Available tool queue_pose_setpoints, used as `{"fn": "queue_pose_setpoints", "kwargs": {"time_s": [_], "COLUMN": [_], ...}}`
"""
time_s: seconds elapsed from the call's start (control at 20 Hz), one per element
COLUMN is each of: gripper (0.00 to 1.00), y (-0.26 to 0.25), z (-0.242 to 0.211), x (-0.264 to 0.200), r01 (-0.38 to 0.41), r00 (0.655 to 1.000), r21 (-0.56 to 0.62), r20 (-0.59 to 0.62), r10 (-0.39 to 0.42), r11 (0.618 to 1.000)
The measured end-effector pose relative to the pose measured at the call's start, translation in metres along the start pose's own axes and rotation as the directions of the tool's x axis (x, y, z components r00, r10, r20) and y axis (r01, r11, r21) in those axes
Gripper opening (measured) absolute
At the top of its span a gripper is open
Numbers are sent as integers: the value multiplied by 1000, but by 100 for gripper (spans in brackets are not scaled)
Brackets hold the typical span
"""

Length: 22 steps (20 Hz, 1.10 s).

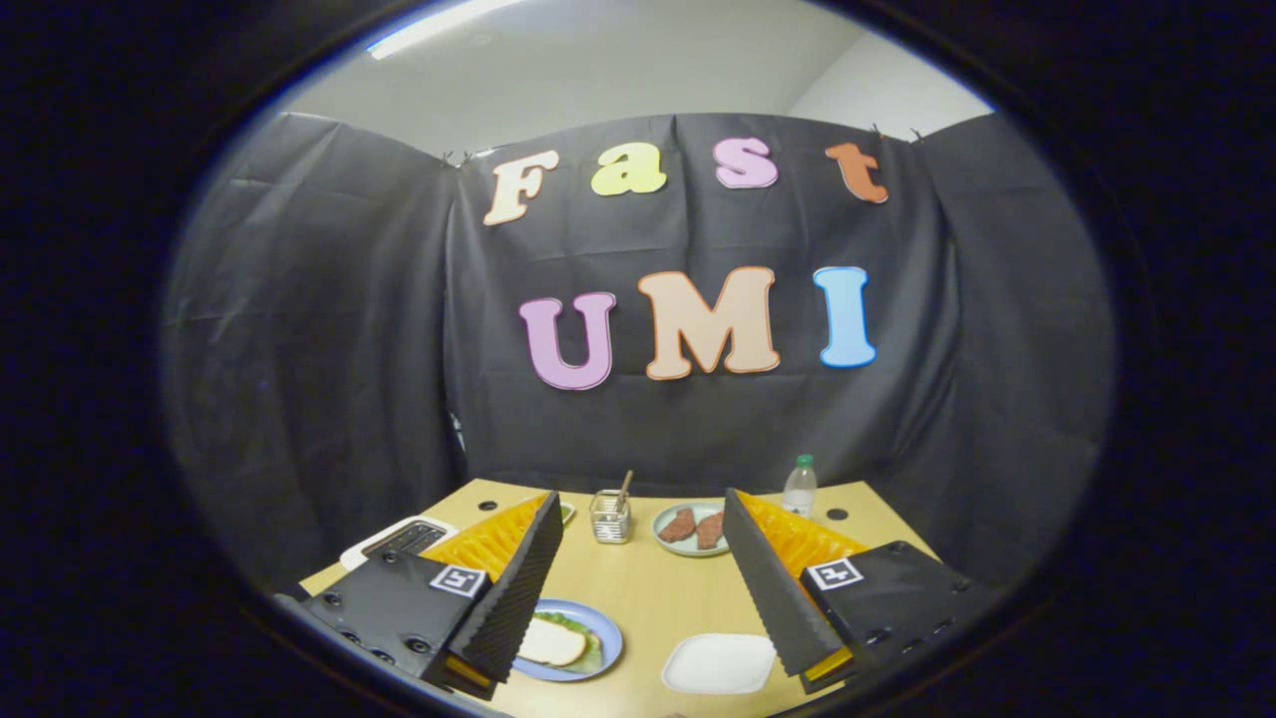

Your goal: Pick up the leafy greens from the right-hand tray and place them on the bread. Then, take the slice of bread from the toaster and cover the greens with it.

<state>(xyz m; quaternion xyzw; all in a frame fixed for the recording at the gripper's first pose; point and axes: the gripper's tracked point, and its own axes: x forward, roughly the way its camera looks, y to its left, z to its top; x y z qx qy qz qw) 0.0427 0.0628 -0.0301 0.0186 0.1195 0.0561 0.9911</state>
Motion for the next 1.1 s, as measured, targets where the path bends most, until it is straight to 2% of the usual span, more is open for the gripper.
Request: {"fn": "queue_pose_setpoints", "kwargs": {"time_s": [0.35, 0.85, 1.1], "gripper": [100, 100, 100], "y": [-30, -45, -50], "z": [17, 34, 35], "x": [-21, -27, -32], "r01": [136, 210, 221], "r00": [988, 967, 963], "r21": [-32, -24, 2], "r20": [84, 150, 158], "r10": [-133, -205, -219], "r11": [990, 977, 975]}}
